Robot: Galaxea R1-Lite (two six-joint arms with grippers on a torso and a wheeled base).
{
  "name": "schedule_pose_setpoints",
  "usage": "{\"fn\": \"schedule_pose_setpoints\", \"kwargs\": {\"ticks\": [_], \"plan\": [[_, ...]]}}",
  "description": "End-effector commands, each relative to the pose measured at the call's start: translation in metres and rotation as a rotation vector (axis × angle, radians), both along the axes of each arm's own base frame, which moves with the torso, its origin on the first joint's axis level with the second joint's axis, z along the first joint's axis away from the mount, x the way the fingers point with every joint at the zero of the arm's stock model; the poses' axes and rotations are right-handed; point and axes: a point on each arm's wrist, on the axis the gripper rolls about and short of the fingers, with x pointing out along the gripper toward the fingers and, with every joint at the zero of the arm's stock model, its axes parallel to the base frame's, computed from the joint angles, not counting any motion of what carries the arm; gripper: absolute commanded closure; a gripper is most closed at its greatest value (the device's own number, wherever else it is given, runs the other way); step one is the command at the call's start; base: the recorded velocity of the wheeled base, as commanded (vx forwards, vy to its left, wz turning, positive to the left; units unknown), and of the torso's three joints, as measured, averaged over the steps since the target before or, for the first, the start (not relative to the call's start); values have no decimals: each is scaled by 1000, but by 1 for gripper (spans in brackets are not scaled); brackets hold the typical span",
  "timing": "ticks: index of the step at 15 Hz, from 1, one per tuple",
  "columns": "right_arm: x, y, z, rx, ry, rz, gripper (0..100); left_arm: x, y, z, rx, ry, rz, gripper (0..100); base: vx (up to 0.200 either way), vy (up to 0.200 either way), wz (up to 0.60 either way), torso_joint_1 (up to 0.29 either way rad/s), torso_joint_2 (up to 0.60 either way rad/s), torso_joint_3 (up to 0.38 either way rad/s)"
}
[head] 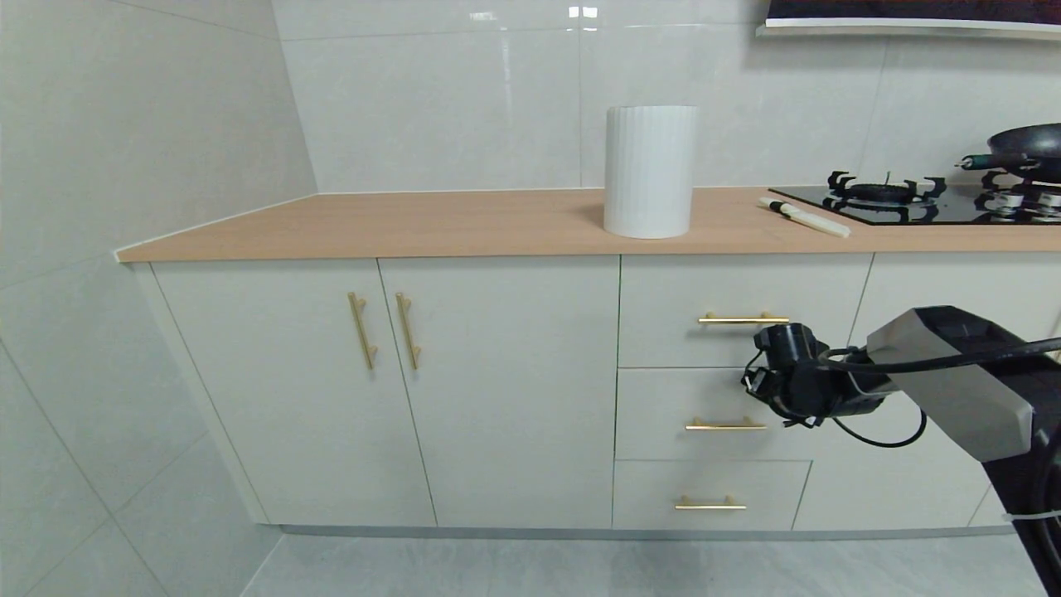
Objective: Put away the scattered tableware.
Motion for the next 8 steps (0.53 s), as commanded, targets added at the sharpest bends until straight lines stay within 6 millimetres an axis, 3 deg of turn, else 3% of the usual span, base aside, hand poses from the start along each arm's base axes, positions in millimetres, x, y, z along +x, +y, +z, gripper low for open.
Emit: {"fn": "schedule_pose_setpoints", "kwargs": {"ticks": [1, 3, 5, 6, 7, 8], "plan": [[-1, 1, 2, 0, 3, 1, 0, 0, 0, 0, 0, 0, 1, 0, 0, 0, 0, 0, 0, 0], [-15, 3, 17, 15, 47, 5, 0, 0, 0, 0, 0, 0, 1, 0, 0, 0, 0, 0, 0, 0], [-41, 9, 36, 39, 94, 50, 0, 0, 0, 0, 0, 0, 1, 0, 0, 0, 0, 0, 0, 0], [-71, 13, 60, 50, 110, 107, 0, 0, 0, 0, 0, 0, 1, 0, 0, 0, 0, 0, 0, 0], [-73, 13, 63, 48, 112, 113, 0, 0, 0, 0, 0, 0, 1, 0, 0, 0, 0, 0, 0, 0], [-94, 15, 85, 26, 106, 154, 0, 0, 0, 0, 0, 0, 1, 0, 0, 0, 0, 0, 0, 0]]}}
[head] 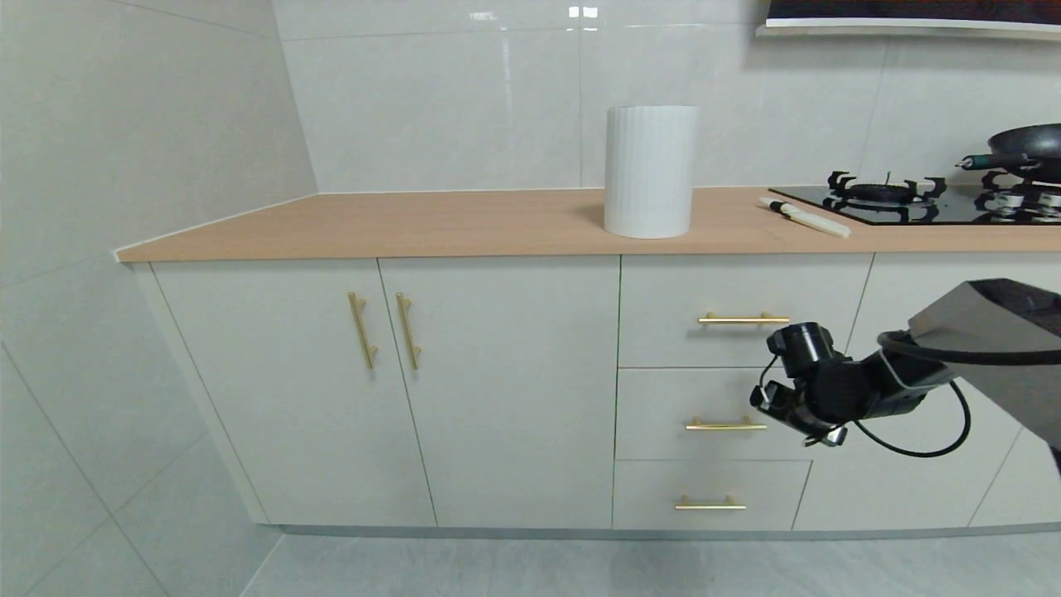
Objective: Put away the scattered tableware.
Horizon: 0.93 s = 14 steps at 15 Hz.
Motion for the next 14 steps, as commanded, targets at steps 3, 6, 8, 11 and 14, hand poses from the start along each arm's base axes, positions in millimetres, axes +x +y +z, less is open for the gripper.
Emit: {"fn": "schedule_pose_setpoints", "kwargs": {"ticks": [3, 6, 8, 11, 14], "plan": [[-118, 12, 128, 7, -185, 130, 0, 0, 0, 0, 0, 0, 1, 0, 0, 0, 0, 0, 0, 0], [-216, 1, 180, -41, -363, 194, 0, 0, 0, 0, 0, 0, 1, 0, 0, 0, 0, 0, 0, 0], [-286, -20, 199, -160, -506, 238, 0, 0, 0, 0, 0, 0, 1, 0, 0, 0, 0, 0, 0, 0], [-359, -47, 189, -334, -569, 143, 0, 0, 0, 0, 0, 0, 1, 0, 0, 0, 0, 0, 0, 0], [-417, -63, 171, -464, -607, 77, 0, 0, 0, 0, 0, 0, 1, 0, 0, 0, 0, 0, 0, 0]]}}
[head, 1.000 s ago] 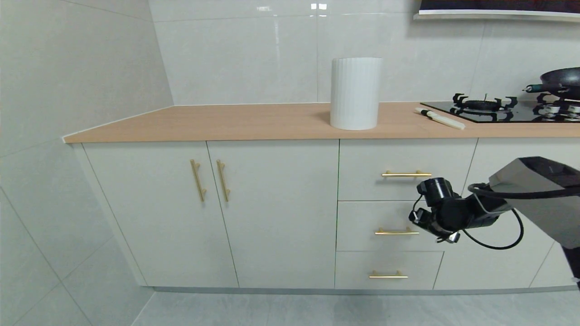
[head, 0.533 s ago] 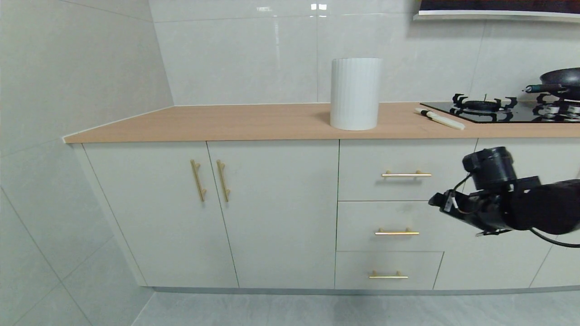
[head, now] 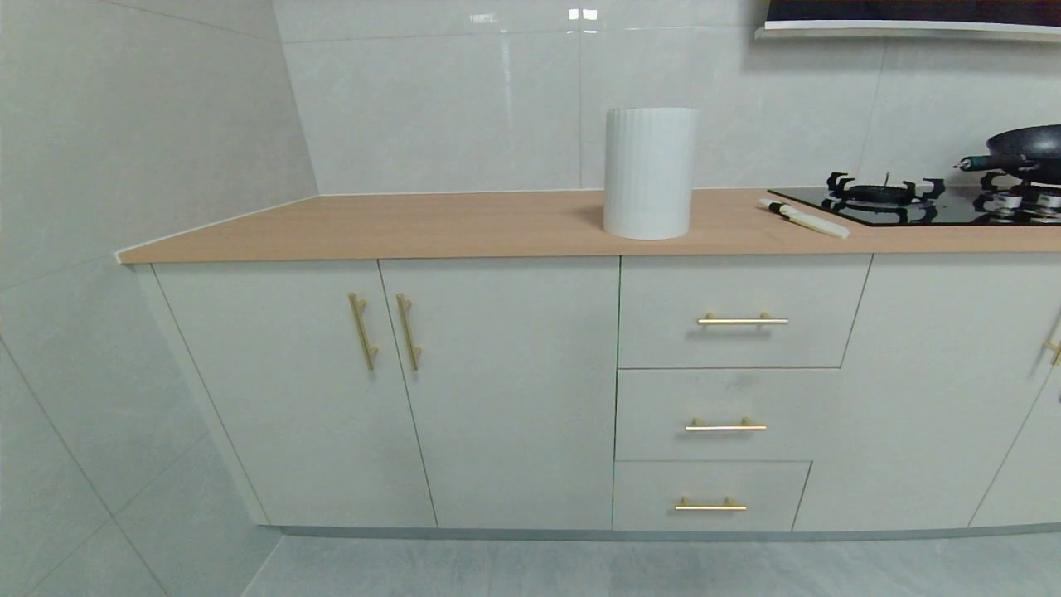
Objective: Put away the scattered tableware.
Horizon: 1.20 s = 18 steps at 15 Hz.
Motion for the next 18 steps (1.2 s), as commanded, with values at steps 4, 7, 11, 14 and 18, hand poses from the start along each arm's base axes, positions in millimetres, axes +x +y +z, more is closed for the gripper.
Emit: {"fn": "schedule_pose_setpoints", "kwargs": {"ticks": [4, 7, 11, 14, 18], "plan": [[-130, -25, -54, -186, -159, -262, 0, 0, 0, 0, 0, 0, 1, 0, 0, 0, 0, 0, 0, 0], [-148, -21, -77, -210, -129, -346, 0, 0, 0, 0, 0, 0, 1, 0, 0, 0, 0, 0, 0, 0], [-139, -18, -91, -137, -123, -166, 0, 0, 0, 0, 0, 0, 1, 0, 0, 0, 0, 0, 0, 0], [-117, -12, -109, -72, -216, 108, 0, 0, 0, 0, 0, 0, 1, 0, 0, 0, 0, 0, 0, 0], [-101, -9, -135, -121, -244, 247, 0, 0, 0, 0, 0, 0, 1, 0, 0, 0, 0, 0, 0, 0]]}}
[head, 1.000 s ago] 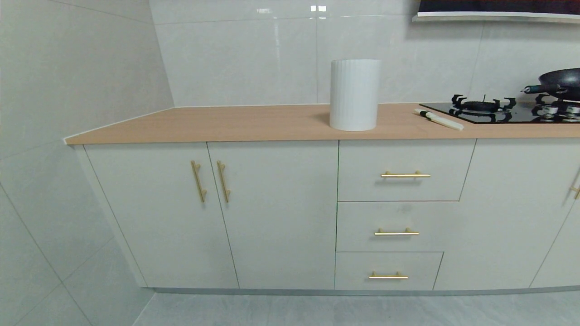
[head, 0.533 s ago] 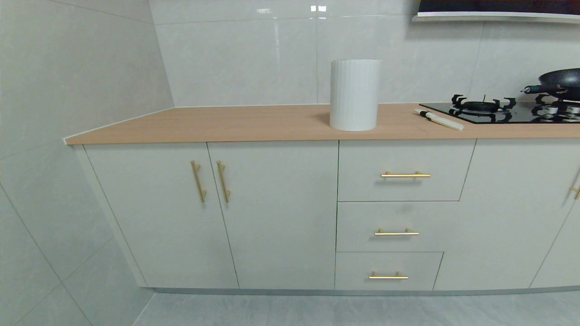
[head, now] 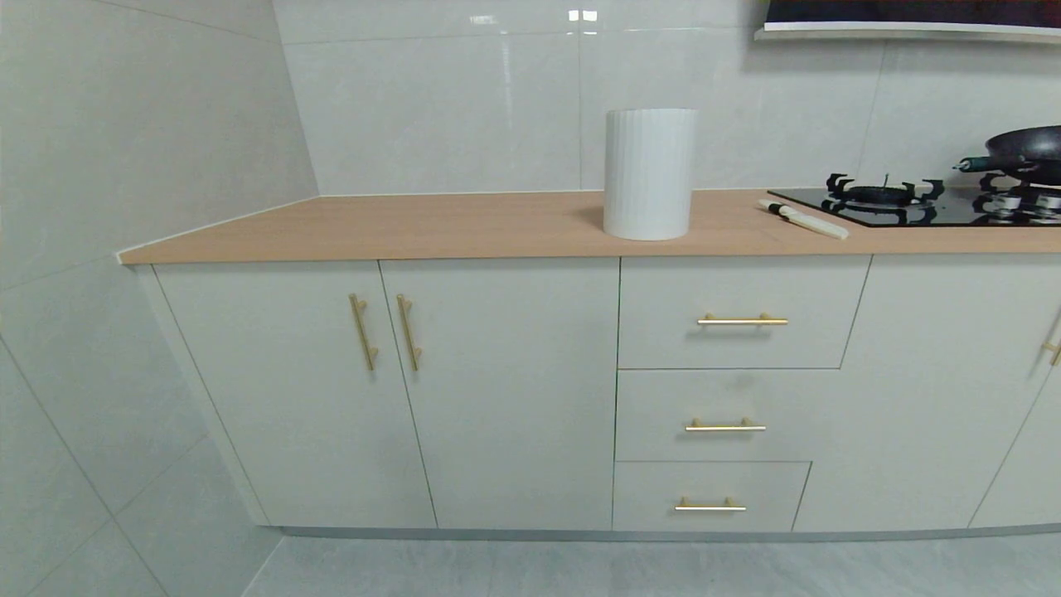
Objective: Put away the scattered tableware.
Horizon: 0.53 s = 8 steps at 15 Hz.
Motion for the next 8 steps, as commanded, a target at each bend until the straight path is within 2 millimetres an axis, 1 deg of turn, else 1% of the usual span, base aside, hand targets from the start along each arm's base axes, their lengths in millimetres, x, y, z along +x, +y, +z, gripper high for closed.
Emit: {"fn": "schedule_pose_setpoints", "kwargs": {"ticks": [1, 8], "plan": [[4, 1, -18, -25, 101, 39, 0, 0, 0, 0, 0, 0, 1, 0, 0, 0, 0, 0, 0, 0], [4, 1, -18, -45, 103, 58, 0, 0, 0, 0, 3, 0, 1, 0, 0, 0, 0, 0, 0, 0]]}}
